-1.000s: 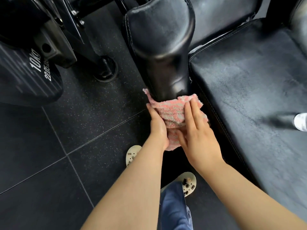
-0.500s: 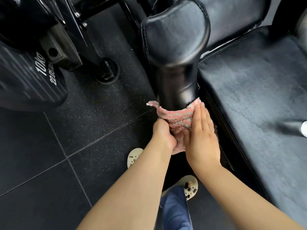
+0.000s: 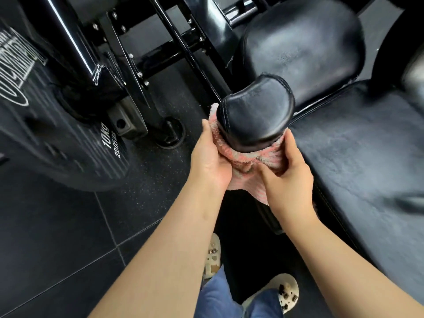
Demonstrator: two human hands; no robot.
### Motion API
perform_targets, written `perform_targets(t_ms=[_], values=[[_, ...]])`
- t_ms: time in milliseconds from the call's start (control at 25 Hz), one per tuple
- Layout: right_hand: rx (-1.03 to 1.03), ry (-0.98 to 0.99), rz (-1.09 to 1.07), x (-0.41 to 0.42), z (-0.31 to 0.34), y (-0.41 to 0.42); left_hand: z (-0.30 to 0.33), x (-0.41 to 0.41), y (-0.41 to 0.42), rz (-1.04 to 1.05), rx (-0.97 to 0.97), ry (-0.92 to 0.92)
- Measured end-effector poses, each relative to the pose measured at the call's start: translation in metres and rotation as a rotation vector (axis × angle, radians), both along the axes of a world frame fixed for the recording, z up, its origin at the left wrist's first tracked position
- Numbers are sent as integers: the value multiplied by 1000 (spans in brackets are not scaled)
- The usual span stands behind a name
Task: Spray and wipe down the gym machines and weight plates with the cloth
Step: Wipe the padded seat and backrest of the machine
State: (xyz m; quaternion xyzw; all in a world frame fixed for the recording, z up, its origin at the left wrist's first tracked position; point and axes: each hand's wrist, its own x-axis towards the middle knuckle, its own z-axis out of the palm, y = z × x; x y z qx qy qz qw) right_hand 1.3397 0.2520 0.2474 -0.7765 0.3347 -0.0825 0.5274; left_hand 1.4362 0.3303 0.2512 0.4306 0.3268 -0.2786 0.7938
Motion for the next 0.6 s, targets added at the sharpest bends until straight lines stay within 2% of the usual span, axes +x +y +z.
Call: perform_targets(t_ms=[120,200,280,360,440,520,600], values=[[81,-151,-32,0,12,0,30,-2,7,-107,61,-159],[88,-252,-56,-5,23,-2,48,-4,14,-114,19,-285],[-31,-370,-89,-5,38,-3,63,1,23,-14,-79,-378],[-138,-469,-120,4,50,-7,71,8,23,27,-85,-451],[-208,-383,-67,22,56,-16,69,8,15,-23,70,-494],[-273,-106,63,38,59,-24,64,-4,5,-182,321,-491],[-389,-5,103,41,58,-27,58,-22,-5,-325,451,-430]])
